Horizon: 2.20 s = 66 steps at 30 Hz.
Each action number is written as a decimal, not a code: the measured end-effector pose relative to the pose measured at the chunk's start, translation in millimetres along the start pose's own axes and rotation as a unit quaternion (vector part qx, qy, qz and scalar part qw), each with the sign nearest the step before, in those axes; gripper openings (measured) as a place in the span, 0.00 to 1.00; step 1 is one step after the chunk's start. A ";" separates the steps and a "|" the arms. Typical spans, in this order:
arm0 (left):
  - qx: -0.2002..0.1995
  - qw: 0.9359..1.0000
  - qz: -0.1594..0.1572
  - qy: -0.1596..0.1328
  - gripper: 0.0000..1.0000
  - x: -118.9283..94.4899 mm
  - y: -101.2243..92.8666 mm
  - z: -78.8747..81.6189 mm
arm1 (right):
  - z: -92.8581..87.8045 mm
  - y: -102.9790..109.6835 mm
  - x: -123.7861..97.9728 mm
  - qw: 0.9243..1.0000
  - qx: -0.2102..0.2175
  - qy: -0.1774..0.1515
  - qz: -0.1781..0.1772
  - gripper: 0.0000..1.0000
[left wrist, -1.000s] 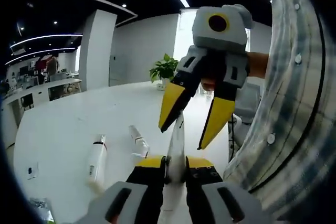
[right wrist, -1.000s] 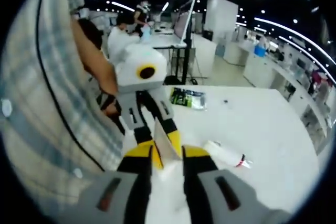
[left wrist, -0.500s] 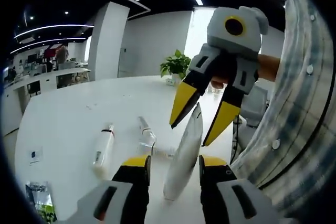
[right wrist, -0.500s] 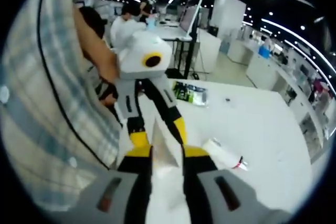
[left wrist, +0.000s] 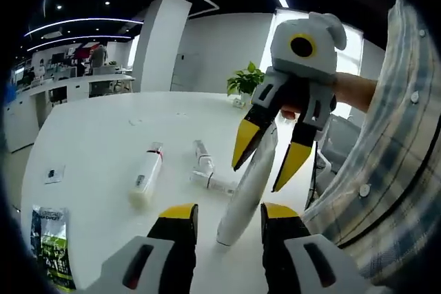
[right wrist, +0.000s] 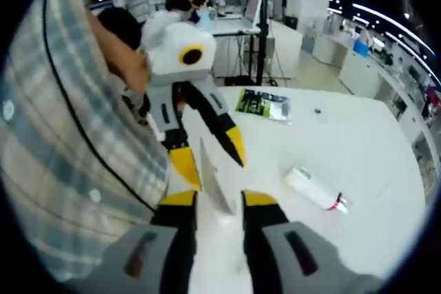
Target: Arrange the skincare products in the storage area until every visible bottle or jar stands upright without overlapping.
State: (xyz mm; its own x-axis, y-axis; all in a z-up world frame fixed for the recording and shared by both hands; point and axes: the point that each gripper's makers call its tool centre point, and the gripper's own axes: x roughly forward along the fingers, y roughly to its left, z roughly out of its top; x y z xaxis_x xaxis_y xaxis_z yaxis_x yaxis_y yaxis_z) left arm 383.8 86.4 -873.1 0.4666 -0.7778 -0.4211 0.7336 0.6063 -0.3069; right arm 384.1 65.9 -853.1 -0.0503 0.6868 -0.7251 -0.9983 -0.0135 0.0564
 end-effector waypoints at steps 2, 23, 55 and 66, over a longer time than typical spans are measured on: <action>-0.007 1.000 0.004 0.000 0.36 -3.8 1.9 -2.3 | -3.7 1.1 3.4 1.000 0.015 -0.012 0.005 0.23; -0.035 0.999 0.022 0.013 0.30 -11.8 -1.1 -18.2 | -1.0 -2.3 10.1 0.991 0.069 -0.106 -0.043 0.14; -0.061 0.997 0.036 0.023 0.28 -15.5 -0.5 -28.8 | 9.6 -8.3 17.4 0.991 0.064 -0.117 -0.032 0.11; -0.062 0.997 0.031 0.026 0.27 -3.4 -0.1 -18.2 | 10.2 -19.2 -1.2 0.990 0.062 -0.122 -0.040 0.11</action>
State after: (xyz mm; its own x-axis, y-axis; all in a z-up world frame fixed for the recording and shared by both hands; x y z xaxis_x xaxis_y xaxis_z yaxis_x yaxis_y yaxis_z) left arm 373.1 92.0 -887.2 0.4815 -0.7301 -0.4849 0.6360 0.6717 -0.3799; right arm 403.6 72.7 -846.4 0.0531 0.8373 -0.5441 -0.9868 0.1273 0.0996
